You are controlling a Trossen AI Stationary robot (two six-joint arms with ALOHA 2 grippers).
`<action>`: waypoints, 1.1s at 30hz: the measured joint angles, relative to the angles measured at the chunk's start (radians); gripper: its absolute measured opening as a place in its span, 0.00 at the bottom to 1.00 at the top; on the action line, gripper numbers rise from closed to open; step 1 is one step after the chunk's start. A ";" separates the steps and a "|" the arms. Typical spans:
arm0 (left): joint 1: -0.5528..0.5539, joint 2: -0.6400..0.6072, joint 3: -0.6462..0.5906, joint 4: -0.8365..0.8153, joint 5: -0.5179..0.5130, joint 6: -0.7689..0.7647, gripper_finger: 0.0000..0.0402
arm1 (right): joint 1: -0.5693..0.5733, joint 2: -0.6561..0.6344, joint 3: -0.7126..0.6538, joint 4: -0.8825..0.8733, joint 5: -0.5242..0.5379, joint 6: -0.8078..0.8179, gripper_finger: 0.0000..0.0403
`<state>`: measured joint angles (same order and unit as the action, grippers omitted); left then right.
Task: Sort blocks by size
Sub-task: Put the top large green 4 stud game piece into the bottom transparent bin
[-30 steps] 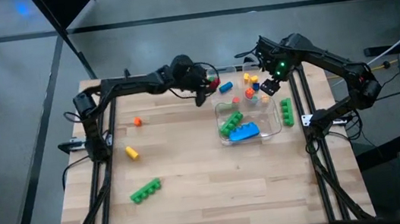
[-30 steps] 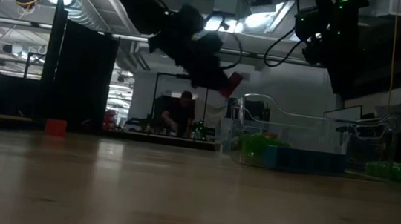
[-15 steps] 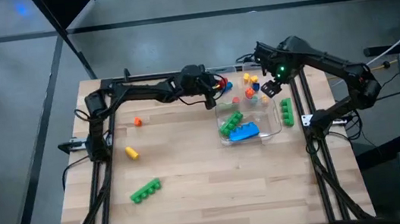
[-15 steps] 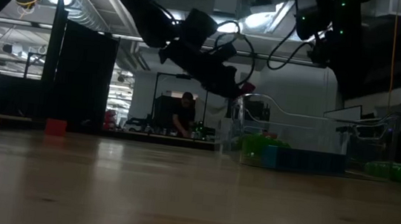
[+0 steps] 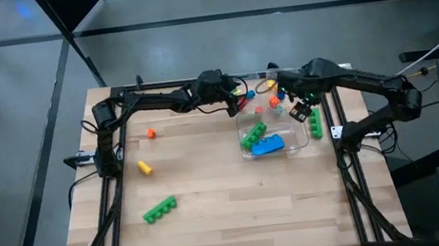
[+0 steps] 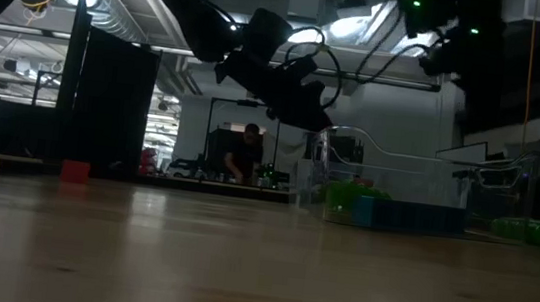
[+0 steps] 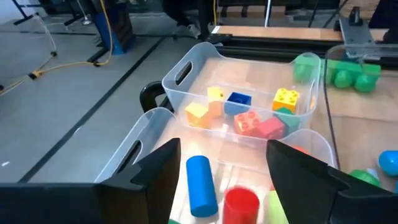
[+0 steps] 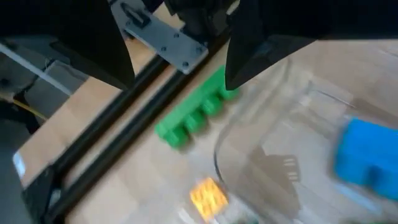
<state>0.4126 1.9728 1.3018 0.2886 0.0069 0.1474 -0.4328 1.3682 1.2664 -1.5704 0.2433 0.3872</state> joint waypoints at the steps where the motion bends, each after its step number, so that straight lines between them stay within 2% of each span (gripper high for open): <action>1: 0.000 -0.001 0.000 0.001 0.000 -0.002 0.56 | 0.007 -0.024 -0.035 0.000 0.001 0.014 0.63; 4: 0.000 -0.001 0.000 -0.003 0.000 0.001 0.55 | 0.016 -0.108 -0.151 0.007 -0.007 0.081 0.63; 10: 0.000 -0.001 0.000 -0.019 0.001 0.018 0.55 | 0.014 -0.284 -0.354 0.146 -0.122 0.189 0.63; 15: 0.000 -0.001 0.000 -0.018 0.001 0.013 0.55 | 0.014 -0.377 -0.472 0.219 -0.049 0.369 0.63; 18: 0.000 -0.001 0.000 -0.016 0.001 0.011 0.55 | 0.014 -0.391 -0.503 0.302 0.031 0.443 0.63; 23: 0.000 -0.001 0.000 -0.017 0.002 0.009 0.55 | 0.014 -0.371 -0.502 0.377 0.107 0.523 0.63; 26: 0.001 -0.001 0.000 -0.018 0.002 0.009 0.55 | 0.013 -0.351 -0.502 0.358 0.147 0.602 0.63; 30: 0.001 -0.001 0.000 -0.017 0.003 0.009 0.55 | 0.011 -0.331 -0.502 0.311 0.136 0.694 0.63; 33: 0.000 -0.001 0.000 -0.018 0.003 0.009 0.55 | 0.013 -0.309 -0.502 0.304 0.130 0.611 0.63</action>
<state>0.4129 1.9717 1.3018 0.2711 0.0097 0.1566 -0.4198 1.0593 0.7647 -1.2666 0.3734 0.9983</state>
